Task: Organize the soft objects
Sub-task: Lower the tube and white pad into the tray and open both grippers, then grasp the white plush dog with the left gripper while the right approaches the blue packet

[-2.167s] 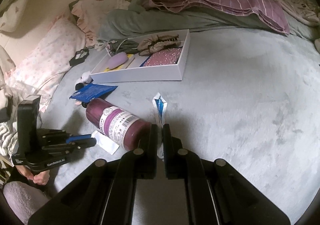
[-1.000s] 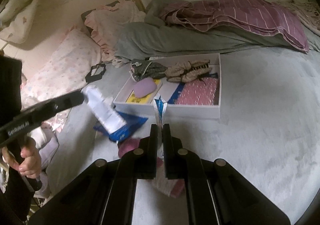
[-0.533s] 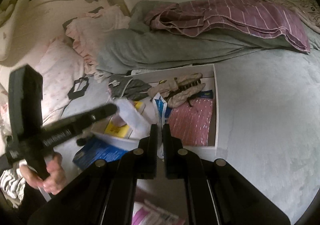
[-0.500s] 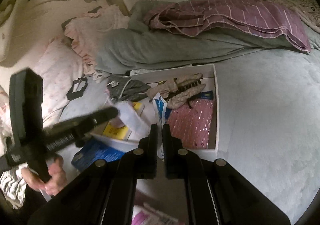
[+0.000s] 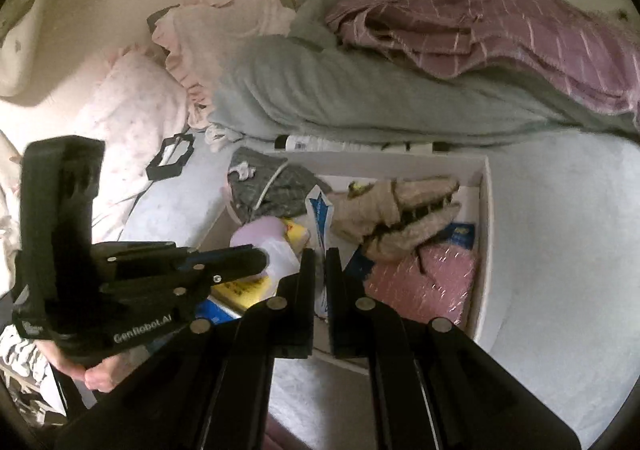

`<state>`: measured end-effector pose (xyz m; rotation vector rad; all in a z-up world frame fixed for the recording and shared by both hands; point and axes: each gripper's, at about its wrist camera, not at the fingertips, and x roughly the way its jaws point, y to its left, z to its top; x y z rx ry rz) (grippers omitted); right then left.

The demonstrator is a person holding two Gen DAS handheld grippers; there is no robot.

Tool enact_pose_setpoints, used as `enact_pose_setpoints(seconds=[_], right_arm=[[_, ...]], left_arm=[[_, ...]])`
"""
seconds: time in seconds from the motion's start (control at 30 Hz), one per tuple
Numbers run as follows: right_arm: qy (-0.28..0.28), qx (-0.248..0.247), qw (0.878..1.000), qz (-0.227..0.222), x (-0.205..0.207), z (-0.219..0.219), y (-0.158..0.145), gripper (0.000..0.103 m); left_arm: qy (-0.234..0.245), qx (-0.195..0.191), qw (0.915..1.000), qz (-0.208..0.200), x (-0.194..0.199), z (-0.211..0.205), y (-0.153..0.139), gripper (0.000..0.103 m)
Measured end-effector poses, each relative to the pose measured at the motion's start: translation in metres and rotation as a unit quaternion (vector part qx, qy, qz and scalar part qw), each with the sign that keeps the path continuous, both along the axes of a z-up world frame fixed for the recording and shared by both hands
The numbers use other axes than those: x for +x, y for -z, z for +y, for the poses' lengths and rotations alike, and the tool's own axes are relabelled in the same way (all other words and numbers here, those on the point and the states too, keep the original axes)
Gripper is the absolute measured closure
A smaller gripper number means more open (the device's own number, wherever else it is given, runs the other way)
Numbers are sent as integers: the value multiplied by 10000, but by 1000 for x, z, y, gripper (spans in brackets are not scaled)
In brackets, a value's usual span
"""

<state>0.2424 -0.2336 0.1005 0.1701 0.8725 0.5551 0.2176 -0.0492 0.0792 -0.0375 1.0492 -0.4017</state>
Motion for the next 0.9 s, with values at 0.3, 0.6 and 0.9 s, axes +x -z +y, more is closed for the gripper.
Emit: enact_pose_setpoints(seconds=[0.3,0.6,0.9], right_arm=[[-169,-493,9986,124,6,35,15,97],[82,-815,9966,78,2,33,8,76],[306,-202,9993,-94,-7,19,-19,48]], left_arm=[[349,70,9993,112,-5,-7,6,98],[149,504,9945,-911,-22,8,-23,37],[-843,324,9925,-826,-23,37,-39,19]])
